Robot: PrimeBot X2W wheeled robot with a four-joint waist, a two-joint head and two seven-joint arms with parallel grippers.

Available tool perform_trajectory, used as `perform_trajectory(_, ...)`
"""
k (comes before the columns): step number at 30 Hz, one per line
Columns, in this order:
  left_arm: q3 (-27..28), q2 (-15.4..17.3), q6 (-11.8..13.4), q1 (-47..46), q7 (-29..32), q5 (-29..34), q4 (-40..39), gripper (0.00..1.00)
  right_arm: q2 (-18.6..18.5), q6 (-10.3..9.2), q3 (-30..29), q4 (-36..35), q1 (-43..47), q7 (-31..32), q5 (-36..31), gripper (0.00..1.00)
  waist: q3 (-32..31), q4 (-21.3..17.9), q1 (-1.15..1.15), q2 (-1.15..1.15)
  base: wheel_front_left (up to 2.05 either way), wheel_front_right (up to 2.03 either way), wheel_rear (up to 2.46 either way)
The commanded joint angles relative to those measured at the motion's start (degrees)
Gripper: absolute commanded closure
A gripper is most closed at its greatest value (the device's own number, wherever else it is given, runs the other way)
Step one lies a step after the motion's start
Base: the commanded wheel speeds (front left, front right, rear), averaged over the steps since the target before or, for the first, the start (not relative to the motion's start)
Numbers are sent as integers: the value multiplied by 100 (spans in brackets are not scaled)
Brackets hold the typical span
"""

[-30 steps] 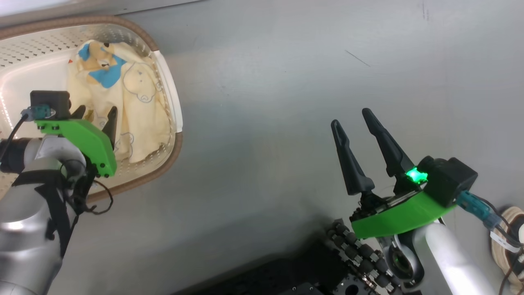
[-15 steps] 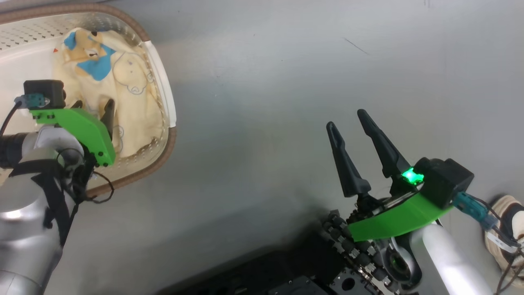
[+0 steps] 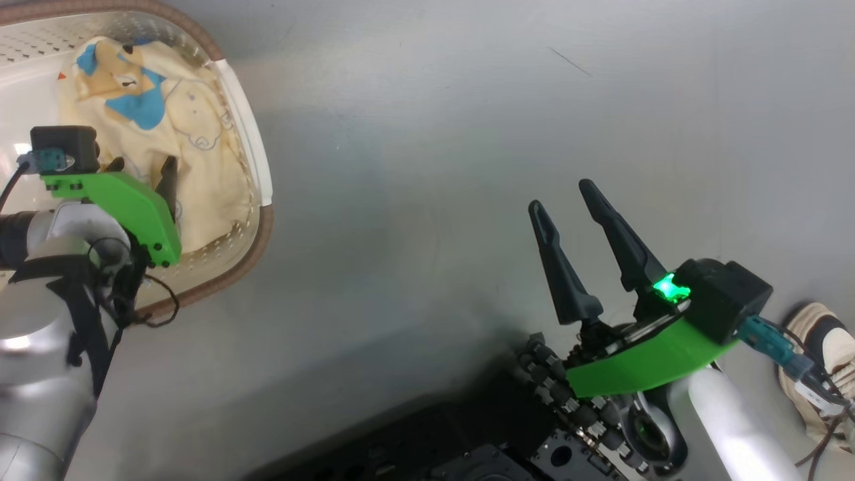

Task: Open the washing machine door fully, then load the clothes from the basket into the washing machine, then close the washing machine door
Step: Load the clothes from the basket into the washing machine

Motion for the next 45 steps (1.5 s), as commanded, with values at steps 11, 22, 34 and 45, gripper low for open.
perform_trajectory(11,-210,149,3,-89,-251,-272,-219,100,-33,0,-43,-194,383,-55,-51,0,-27,42,0,0,0,0,0)
perform_trajectory(22,-535,381,3,51,-1019,-688,-750,100,-33,0,-334,-76,149,-55,-174,0,-514,407,0,0,0,0,0)
perform_trajectory(34,-592,609,3,406,-1752,-1110,-1317,100,-33,0,-539,126,75,-55,-371,0,-1162,805,0,0,0,0,0)
perform_trajectory(45,510,731,67,1246,-1849,-711,-2306,100,-33,0,-604,363,142,-55,-549,0,-2031,1099,0,0,0,0,0)
